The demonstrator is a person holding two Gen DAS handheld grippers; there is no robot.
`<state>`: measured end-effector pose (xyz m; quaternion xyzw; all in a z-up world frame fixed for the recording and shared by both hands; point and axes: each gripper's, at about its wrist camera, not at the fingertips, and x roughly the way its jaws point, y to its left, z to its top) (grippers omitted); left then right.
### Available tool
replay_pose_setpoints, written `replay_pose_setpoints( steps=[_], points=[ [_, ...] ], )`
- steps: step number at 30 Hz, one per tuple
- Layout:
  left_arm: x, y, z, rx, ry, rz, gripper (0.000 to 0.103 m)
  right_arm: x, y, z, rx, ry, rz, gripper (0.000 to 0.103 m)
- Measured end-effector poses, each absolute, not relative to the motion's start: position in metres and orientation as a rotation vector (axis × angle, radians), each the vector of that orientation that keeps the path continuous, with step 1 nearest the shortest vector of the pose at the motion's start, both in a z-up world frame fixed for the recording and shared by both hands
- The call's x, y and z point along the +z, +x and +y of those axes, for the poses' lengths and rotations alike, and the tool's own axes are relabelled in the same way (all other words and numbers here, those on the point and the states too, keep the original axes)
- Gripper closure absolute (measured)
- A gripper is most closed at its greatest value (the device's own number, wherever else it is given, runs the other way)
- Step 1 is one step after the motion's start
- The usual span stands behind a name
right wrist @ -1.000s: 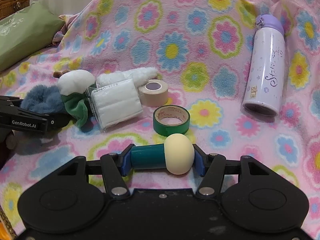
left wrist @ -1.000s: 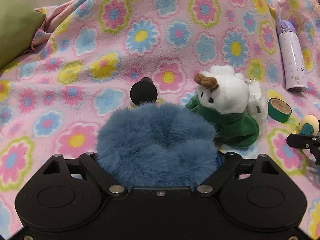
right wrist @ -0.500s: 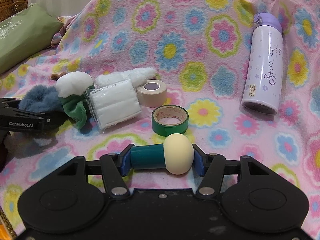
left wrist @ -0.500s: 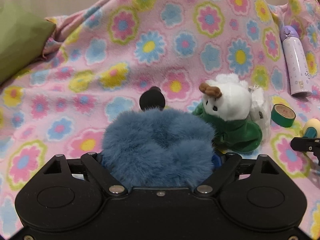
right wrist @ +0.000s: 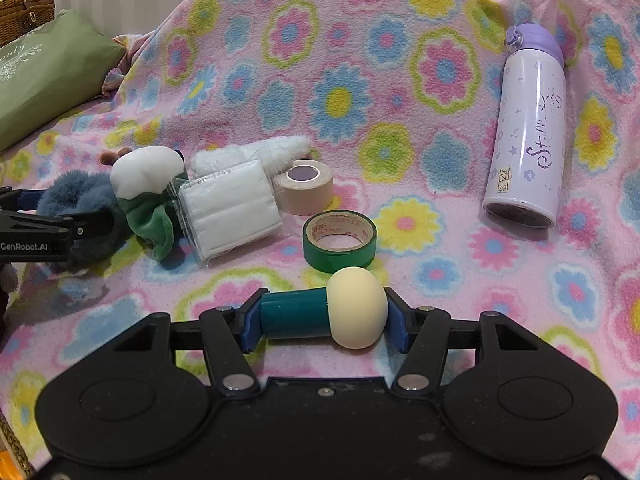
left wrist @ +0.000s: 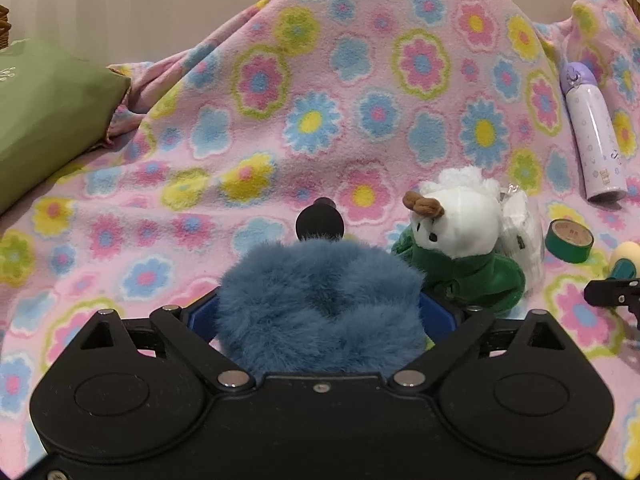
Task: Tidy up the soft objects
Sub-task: 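Lift the blue scrunchie with the left tool while the right tool holds the teal-cream toy, then carry the blue scrunchie over the basket with the left tool while the right tool carries the toy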
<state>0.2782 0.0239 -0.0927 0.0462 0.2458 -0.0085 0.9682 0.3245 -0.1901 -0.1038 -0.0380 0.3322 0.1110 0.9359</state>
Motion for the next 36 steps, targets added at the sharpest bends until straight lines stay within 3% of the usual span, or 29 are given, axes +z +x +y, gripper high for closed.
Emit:
replay_pose_setpoints(
  steps=[7,13,21,30,36],
  points=[
    [-0.092,0.275,0.021,0.019,0.119,0.458,0.006,-0.104,0.324,-0.191,0.227,-0.070,0.676,0.045],
    [-0.098,0.291,0.014,0.019,0.165,0.555,0.004,-0.104,0.325,-0.191,0.227,-0.069,0.675,0.045],
    [-0.100,0.298,0.020,-0.026,0.124,0.610,0.031,-0.103,0.324,-0.191,0.227,-0.066,0.673,0.045],
    [-0.091,0.294,0.024,-0.012,0.102,0.615,0.039,-0.102,0.325,-0.189,0.220,-0.085,0.673,0.046],
    [-0.051,0.274,0.038,-0.013,0.067,0.568,0.039,-0.094,0.327,-0.191,0.178,-0.034,0.724,0.046]
  ],
)
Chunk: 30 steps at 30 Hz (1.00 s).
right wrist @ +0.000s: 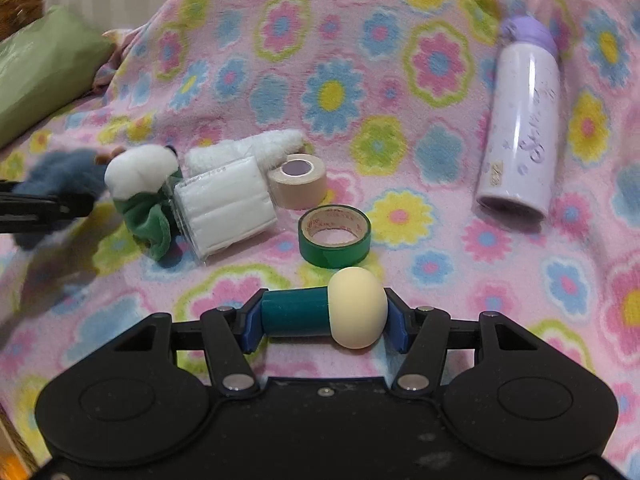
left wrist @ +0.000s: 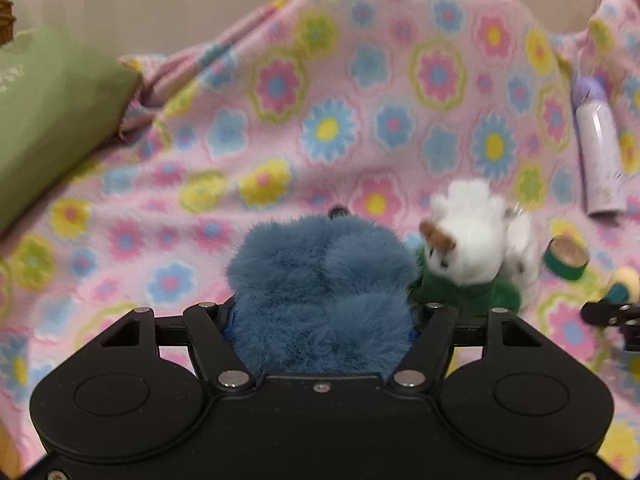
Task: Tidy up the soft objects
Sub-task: 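Carry the blue scrunchie over the basket with the left tool while the right tool carries the toy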
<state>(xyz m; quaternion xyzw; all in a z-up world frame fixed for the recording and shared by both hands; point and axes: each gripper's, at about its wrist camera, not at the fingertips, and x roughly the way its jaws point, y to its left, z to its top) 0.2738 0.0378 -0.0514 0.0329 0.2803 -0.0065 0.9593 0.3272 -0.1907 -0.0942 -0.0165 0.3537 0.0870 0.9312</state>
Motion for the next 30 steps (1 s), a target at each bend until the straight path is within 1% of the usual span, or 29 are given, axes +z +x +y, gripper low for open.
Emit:
replay_pose_setpoints(
  steps=[5,13,21,30],
  points=[
    [-0.019,0.248,0.041,-0.040,0.032,0.541,0.039,-0.077,0.322,-0.200,0.122,0.057,0.748,0.046],
    [0.013,0.186,0.027,-0.082,-0.003,0.525,0.039,-0.023,0.279,-0.209,0.043,0.129,0.735,0.046],
    [0.030,0.123,0.016,-0.104,-0.053,0.572,0.039,0.020,0.180,-0.209,0.111,0.342,0.652,0.045],
    [0.026,0.056,0.005,-0.141,-0.095,0.647,0.039,0.031,0.059,-0.190,0.139,0.358,0.568,0.045]
  ],
)
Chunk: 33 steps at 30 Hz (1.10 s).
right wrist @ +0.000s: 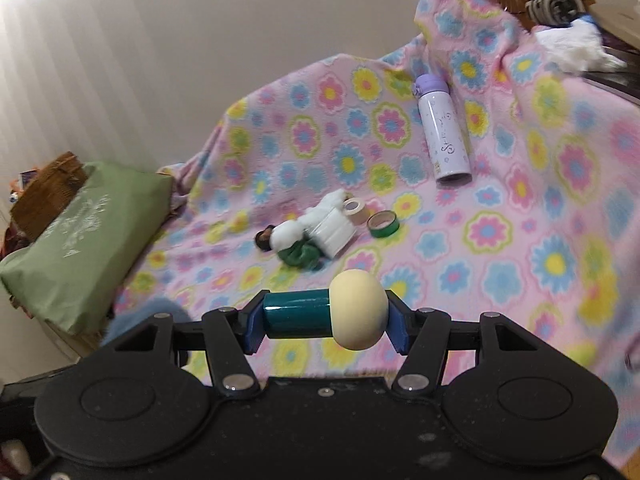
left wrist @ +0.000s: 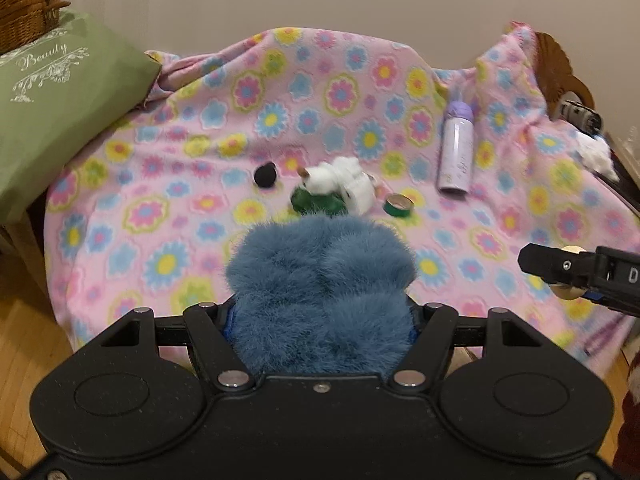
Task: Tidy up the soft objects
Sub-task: 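Carry the blue scrunchie over the basket with the left tool while the right tool carries the toy, then lower the scrunchie into the basket and open the left tool while the right tool releases the toy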
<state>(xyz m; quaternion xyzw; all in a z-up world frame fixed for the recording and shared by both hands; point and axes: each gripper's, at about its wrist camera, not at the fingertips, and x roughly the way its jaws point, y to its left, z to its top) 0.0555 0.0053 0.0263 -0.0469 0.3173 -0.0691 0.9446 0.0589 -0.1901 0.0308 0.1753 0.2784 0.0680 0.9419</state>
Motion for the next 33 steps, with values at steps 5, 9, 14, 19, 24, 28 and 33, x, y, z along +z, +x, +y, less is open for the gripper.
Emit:
replay_pose_setpoints(
  steps=[5,9,14,19,24,28,33],
  points=[
    [0.021,0.029,0.003,-0.164,-0.125,0.675,0.039,0.032,0.011,-0.185,0.138,0.367,0.543,0.045],
    [0.006,0.023,0.004,-0.173,-0.142,0.741,0.038,0.023,-0.004,-0.175,0.113,0.346,0.574,0.045],
    [-0.014,0.024,0.007,-0.162,-0.160,0.829,0.038,-0.002,0.000,-0.166,0.112,0.344,0.710,0.045],
    [-0.023,0.023,0.007,-0.150,-0.150,0.867,0.038,-0.013,0.005,-0.175,0.034,0.372,0.783,0.045],
    [-0.028,0.023,0.002,-0.150,-0.127,0.891,0.038,-0.017,0.007,-0.169,0.056,0.357,0.827,0.045],
    [-0.030,0.024,0.004,-0.128,-0.128,0.891,0.038,-0.020,0.012,-0.168,0.068,0.355,0.860,0.045],
    [-0.035,0.028,0.004,-0.127,-0.137,0.915,0.038,-0.022,0.014,-0.168,0.075,0.358,0.874,0.045]
  ],
)
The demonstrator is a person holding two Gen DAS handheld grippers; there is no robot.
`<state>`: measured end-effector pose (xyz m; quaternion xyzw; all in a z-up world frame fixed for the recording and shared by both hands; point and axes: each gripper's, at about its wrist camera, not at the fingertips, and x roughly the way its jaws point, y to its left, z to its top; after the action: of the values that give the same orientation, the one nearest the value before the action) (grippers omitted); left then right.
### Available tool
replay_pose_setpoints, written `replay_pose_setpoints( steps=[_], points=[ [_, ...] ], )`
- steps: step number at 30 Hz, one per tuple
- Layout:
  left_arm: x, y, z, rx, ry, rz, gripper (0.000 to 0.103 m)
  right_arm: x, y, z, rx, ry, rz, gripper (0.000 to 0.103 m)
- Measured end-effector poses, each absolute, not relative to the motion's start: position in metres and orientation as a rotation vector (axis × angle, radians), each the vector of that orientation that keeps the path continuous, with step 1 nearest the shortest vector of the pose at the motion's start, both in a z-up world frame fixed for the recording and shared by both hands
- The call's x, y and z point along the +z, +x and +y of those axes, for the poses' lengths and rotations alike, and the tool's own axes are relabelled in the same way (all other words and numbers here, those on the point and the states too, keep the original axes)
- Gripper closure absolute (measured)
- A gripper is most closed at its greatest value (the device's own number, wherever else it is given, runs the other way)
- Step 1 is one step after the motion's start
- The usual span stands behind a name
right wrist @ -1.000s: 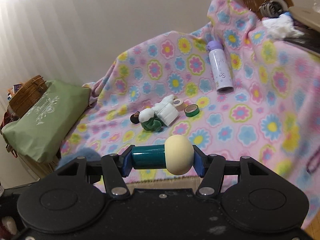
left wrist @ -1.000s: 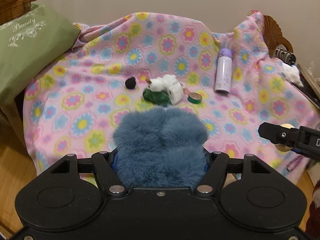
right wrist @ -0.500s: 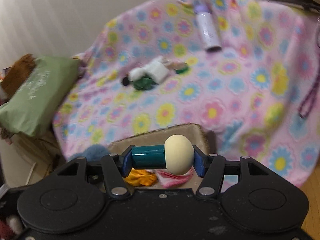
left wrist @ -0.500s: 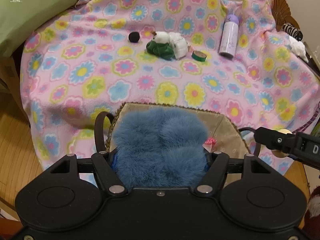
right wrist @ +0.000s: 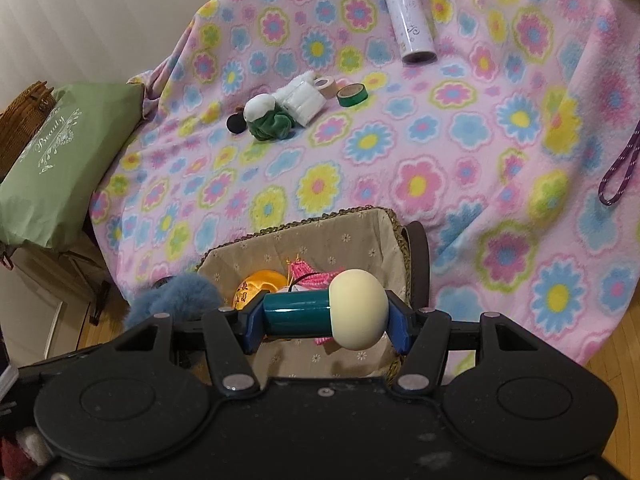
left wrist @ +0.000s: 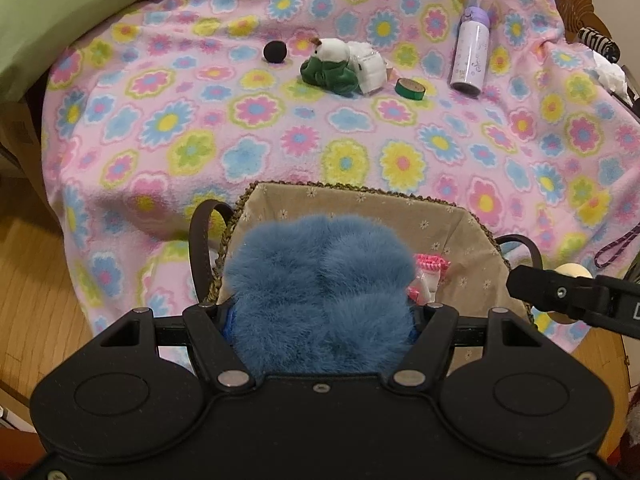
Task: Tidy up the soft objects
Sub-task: 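Lower the scrunchie into the basket and open the left tool while the right tool releases the toy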
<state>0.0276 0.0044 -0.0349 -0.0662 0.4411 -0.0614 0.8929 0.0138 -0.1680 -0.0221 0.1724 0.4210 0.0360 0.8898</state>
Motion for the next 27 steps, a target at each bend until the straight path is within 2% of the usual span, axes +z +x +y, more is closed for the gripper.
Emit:
replay_pose_setpoints(
  steps=[20,24,27],
  points=[
    [-0.0375,0.0304,0.0029,-0.118,-0.117,0.922,0.035,-0.0240,0.0172,-0.1652,0.091,0.314,0.898,0.043],
    [-0.0365,0.0293,0.0028,-0.108,-0.105,0.913,0.028,-0.0230,0.0173,-0.1641,0.091,0.301,0.895,0.042],
    [-0.0365,0.0295,0.0029,-0.105,-0.101,0.912,0.027,-0.0227,0.0175,-0.1640,0.090,0.294,0.895,0.040]
  ],
)
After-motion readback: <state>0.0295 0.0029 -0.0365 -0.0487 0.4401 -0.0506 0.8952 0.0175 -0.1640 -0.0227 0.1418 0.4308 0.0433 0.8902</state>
